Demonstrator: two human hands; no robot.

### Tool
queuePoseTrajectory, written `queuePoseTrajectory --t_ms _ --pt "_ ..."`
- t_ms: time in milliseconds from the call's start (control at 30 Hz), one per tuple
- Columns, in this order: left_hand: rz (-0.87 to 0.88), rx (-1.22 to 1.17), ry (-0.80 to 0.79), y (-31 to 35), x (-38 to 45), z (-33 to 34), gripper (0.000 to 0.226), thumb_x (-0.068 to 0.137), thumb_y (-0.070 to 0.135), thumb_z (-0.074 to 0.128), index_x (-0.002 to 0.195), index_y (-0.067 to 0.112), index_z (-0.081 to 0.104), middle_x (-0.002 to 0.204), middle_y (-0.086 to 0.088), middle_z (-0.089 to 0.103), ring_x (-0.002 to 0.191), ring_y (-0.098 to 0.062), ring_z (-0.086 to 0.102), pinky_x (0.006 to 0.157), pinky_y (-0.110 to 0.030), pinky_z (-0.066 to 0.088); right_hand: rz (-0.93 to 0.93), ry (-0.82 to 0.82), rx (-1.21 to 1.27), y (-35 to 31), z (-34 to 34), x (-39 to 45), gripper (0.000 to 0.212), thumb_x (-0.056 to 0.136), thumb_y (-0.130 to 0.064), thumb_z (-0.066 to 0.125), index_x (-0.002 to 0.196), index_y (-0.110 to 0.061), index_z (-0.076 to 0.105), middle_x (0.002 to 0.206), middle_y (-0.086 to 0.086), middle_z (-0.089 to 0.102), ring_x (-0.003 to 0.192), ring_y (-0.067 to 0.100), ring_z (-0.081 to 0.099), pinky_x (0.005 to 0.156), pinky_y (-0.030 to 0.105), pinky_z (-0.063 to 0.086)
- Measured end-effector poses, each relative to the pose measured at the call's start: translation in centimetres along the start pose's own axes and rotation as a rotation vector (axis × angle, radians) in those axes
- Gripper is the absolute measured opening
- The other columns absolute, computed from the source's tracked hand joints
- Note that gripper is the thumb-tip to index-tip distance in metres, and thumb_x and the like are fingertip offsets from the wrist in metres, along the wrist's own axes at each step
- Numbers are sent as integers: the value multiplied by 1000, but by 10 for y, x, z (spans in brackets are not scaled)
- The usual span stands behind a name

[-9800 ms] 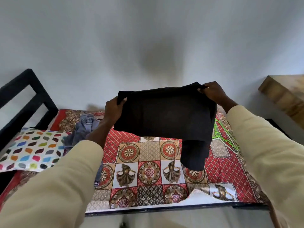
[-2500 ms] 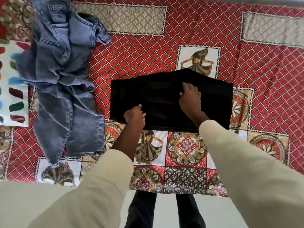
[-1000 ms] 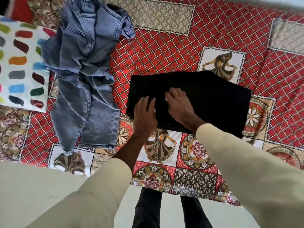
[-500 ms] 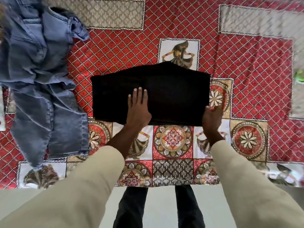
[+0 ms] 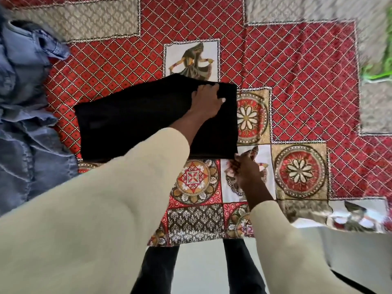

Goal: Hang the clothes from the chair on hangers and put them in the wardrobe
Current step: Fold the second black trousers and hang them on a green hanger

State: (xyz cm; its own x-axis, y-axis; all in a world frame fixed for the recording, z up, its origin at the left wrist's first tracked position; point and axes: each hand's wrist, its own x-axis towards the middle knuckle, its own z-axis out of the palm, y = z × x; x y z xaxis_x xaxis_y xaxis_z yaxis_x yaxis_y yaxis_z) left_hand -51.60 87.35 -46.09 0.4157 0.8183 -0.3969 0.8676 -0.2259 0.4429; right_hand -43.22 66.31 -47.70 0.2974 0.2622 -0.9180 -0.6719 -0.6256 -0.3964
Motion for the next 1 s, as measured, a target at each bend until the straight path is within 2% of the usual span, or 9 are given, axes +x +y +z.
queuePoseTrajectory --t_ms 100,267,400,467,567,633,733,833,1000 --pt "-63 98 31 9 18 9 43 98 35 51 136 16 52 142 -13 42 137 -32 28 115 -49 19 1 65 -61 -2 -3 2 11 95 0 45 89 1 55 63 15 59 35 15 51 35 15 31" --pt "-31 -35 150 -1 42 11 26 94 24 59 117 21 69 125 -3 55 128 -24 42 109 -42 20 91 55 -43 -11 -8 0 29 98 3 40 72 -7 49 43 2 52 32 8 46 35 15 25" --pt "11 143 222 2 48 19 24 94 26 56 113 28 72 137 -9 45 130 -33 38 112 -51 20 83 100 -99 -13 -3 5 23 95 -1 45 74 -7 51 60 8 52 39 13 47 37 15 28" --pt "-52 198 324 6 35 27 30 97 25 47 122 27 65 135 -10 46 129 -32 38 108 -46 22 -88 199 -379 -17 -3 3 12 92 -6 47 85 -5 56 81 14 58 61 23 61 51 23 38" --pt "-107 151 454 -3 1 30 38 102 29 38 137 17 48 135 -11 47 127 -31 41 106 -45 26 -464 424 -644 -40 7 0 23 92 -13 49 109 -1 59 108 16 64 99 34 61 72 29 36" --pt "-133 129 471 -24 -27 37 45 103 36 33 140 13 46 140 -14 46 131 -33 40 109 -47 27 -541 263 -642 -60 30 9 32 96 -30 51 110 -2 59 108 15 65 99 32 61 78 30 42" --pt "-234 193 260 -69 -66 48 64 102 53 22 154 16 23 161 -16 16 149 -35 10 120 -50 6 -453 134 -654 -78 62 30 63 78 -53 68 120 -7 56 111 8 67 99 27 65 87 41 54" --pt "-228 224 133 -104 -87 56 71 99 63 14 157 25 2 164 -11 -10 149 -32 -15 120 -53 -6 -480 99 -639 -74 74 44 49 77 -30 72 121 -10 62 107 6 69 96 27 67 87 42 56" --pt "-173 220 97 -104 -103 63 74 96 70 12 156 30 -5 163 -7 -18 148 -30 -22 118 -57 -12 -726 172 -754 -78 46 45 37 92 -18 62 128 -10 58 117 6 66 105 24 61 89 39 51"
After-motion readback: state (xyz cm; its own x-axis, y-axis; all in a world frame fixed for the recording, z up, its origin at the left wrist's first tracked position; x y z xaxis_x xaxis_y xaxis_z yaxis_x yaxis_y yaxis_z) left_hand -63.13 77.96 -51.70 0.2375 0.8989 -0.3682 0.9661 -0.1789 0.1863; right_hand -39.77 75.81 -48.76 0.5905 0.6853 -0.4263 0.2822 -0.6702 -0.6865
